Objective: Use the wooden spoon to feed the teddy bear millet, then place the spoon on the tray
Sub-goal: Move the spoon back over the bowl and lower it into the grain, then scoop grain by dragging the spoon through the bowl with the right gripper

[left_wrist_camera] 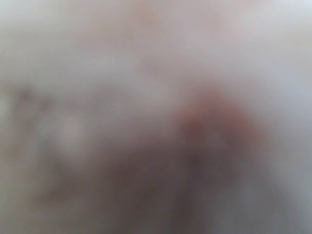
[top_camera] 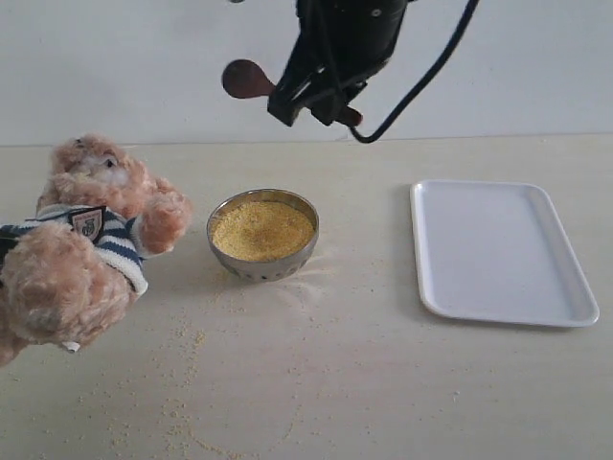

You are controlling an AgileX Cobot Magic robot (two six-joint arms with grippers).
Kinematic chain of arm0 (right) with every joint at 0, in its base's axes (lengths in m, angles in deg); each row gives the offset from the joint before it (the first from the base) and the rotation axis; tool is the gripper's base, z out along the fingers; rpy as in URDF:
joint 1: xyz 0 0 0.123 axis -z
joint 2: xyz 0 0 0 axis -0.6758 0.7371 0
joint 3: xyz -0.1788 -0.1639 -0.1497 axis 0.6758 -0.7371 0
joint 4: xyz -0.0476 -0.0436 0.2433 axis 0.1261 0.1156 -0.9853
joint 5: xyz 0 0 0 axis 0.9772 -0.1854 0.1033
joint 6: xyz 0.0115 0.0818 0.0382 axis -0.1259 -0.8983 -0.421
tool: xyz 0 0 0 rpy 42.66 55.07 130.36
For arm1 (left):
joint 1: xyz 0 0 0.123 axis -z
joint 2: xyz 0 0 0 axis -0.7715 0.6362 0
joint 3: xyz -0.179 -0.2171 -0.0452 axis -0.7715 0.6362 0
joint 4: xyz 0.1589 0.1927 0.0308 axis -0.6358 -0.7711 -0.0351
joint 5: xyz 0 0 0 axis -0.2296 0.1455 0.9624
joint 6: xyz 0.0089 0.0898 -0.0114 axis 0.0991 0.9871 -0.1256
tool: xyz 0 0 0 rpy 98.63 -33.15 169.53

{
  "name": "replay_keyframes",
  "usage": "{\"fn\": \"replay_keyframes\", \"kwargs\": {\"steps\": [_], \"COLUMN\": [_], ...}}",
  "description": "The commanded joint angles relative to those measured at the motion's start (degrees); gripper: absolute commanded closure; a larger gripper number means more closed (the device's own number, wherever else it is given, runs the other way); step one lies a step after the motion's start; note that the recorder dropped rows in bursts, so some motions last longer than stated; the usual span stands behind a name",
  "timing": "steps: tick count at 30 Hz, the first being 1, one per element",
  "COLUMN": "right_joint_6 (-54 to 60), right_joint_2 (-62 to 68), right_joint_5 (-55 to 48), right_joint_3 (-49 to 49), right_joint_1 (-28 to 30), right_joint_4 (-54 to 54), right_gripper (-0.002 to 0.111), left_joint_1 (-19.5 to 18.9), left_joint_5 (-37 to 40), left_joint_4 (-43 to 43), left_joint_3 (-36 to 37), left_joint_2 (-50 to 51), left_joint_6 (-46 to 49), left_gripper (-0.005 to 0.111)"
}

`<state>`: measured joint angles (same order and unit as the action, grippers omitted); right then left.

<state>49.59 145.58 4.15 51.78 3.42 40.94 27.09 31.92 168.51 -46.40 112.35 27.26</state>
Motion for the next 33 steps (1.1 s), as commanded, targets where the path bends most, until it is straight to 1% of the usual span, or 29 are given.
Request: {"fn": "replay_keyframes", "kwargs": {"steps": [1,7,10,13,17,21,23,27,33], "right_joint_6": [5.37,9.87,8.89,6.77,3.79,1.84,1.68,1.00,0.53], "right_joint_2": [1.03,3.08,4.02,5.01,6.61,8.44,9.64,11.95,13.12], "right_joint_5": [-1.27,-1.27,-1.18,2.03,6.58,7.91,7.40,5.72,6.62], "right_joint_3": [-0.16,-4.38,-6.51,-8.03,-8.60,-8.69,-8.69,-8.69,-8.69], "right_joint_1": [4.19,3.06,1.20,-1.48,-5.65,-8.95,-9.58,-9.58,-9.58], "right_joint_4": [-8.29,-4.71,1.19,9.07,19.16,27.59,29.33,29.17,28.43], "right_gripper": [0.108,0.108,0.108,0.108,0.108,0.108,0.108,0.108,0.108], "left_joint_1": [0.16,0.16,0.16,0.16,0.16,0.16,0.16,0.16,0.16], "left_joint_5": [1.91,1.91,1.91,1.91,1.91,2.02,2.13,2.25,2.34], "left_joint_4": [1.48,1.58,1.58,1.58,1.58,1.58,1.58,1.58,1.71], "left_joint_3": [0.16,0.16,0.16,0.16,0.16,0.16,0.16,0.16,0.16], "left_joint_2": [-0.14,-0.14,-0.14,-0.14,-0.14,-0.14,-0.14,-0.14,-0.14], "left_joint_6": [0.84,2.98,2.98,2.98,2.98,2.97,2.97,2.97,2.86], "left_gripper": [0.102,0.102,0.102,0.102,0.102,0.102,0.102,0.102,0.102]}}
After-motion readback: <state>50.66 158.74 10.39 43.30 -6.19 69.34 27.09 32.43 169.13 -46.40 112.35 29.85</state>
